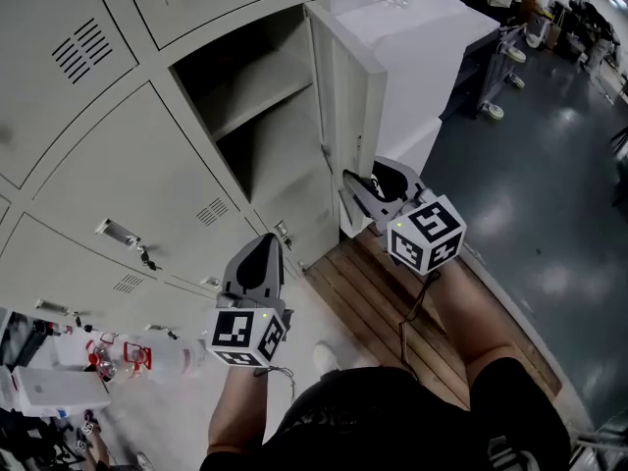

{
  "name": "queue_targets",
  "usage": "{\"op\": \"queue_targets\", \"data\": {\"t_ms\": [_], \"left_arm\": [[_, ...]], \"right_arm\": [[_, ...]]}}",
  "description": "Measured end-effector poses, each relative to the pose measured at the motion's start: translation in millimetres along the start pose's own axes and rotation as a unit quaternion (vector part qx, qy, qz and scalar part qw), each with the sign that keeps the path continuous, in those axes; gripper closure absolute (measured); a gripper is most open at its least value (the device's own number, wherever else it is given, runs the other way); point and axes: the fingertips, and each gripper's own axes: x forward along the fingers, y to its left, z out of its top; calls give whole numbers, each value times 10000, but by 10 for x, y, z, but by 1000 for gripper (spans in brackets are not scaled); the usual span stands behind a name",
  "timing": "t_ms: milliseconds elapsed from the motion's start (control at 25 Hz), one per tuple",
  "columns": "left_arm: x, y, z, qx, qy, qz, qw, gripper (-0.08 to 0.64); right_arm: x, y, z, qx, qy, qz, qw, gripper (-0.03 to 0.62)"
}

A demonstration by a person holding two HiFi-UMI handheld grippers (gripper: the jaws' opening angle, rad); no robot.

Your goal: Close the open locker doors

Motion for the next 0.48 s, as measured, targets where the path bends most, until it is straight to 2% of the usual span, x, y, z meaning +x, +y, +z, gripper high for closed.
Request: {"op": "queue_targets", "data": {"t_ms": [240,480], "left_arm": [[-76,120,2,-30,-19,103,9999,555],[-157,276,-13,-55,-22,224,9997,555]], "right_arm": [[175,278,15,-211,2,45,9998,431],[351,497,29,-226,-70,121,9996,430]]}}
